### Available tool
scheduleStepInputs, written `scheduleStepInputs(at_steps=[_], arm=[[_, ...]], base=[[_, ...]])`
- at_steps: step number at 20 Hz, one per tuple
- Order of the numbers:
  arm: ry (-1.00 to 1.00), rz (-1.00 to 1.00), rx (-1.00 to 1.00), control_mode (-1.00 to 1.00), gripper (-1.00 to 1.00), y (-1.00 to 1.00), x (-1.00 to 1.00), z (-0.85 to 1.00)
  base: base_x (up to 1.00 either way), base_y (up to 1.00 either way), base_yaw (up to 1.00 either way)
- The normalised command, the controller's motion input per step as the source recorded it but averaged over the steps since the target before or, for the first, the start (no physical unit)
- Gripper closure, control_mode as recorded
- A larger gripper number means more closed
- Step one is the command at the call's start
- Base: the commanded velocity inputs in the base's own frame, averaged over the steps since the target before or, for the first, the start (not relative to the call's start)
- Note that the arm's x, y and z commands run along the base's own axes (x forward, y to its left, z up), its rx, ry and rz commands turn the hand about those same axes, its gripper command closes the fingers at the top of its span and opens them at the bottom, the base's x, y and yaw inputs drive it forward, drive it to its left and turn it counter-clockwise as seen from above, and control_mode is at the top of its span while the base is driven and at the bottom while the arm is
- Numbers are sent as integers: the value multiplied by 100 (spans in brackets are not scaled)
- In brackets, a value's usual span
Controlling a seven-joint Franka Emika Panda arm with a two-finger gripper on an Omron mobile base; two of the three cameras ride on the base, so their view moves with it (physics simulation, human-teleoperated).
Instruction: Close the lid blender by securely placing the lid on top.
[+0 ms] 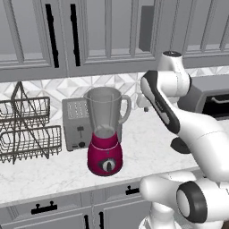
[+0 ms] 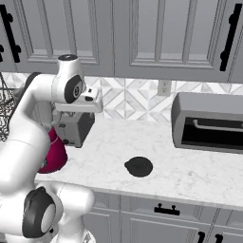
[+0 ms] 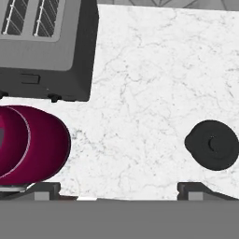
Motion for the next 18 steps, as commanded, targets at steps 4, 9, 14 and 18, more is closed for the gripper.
scheduleStepInputs(at_steps=[4,9,14,18], arm=[[0,0,0,100,-100,0,0,0],[0,0,4,-100,-100,-46,-16,-33],[2,-3,15,-100,-100,-100,-53,-63],[23,-10,9,-100,-100,-99,-9,-65]], base=[[0,0,0],[0,-1,0],[0,0,0],[0,0,0]])
